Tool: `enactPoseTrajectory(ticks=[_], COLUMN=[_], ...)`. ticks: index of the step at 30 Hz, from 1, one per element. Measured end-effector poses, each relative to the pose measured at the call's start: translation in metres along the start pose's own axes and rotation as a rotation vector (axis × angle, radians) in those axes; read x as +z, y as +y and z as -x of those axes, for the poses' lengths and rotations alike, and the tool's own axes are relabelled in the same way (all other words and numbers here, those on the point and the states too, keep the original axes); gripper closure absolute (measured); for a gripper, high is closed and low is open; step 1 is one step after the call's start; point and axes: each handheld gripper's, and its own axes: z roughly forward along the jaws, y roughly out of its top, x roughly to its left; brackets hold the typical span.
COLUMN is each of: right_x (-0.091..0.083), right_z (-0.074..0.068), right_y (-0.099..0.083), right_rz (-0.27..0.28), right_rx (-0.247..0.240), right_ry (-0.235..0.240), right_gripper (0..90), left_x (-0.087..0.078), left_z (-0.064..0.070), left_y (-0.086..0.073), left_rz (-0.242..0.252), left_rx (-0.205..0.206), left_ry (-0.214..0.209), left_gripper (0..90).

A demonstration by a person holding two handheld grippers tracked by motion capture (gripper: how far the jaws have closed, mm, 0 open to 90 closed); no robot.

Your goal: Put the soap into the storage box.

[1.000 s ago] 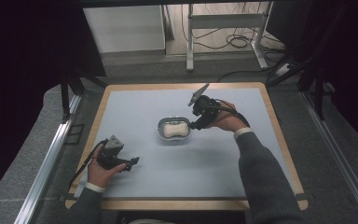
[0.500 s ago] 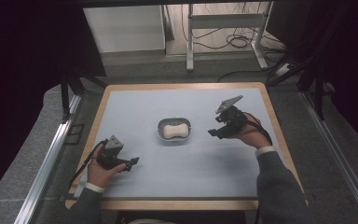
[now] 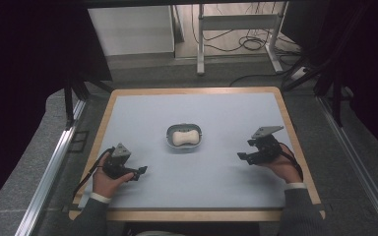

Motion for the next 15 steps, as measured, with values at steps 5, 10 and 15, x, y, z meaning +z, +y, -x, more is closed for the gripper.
enactPoseTrajectory(ticks=[5,10,15], right_x=[0.000,-0.001,-0.001], right_z=[0.001,0.002,0.002], right_y=[-0.017,-0.021,-0.023], right_rz=[0.016,0.026,0.037], right_rx=[0.045,0.053,0.061], right_ry=[-0.021,-0.039,-0.049], right_gripper=[26.1,25.1,24.2], left_x=[0.002,0.000,0.001], left_z=[0.000,0.000,0.001], left_y=[0.000,0.000,0.000], left_rz=[-0.005,0.000,-0.004], left_rx=[0.002,0.001,0.006], left_ry=[-0.003,0.000,-0.003], left_gripper=[11.1,11.1,11.1])
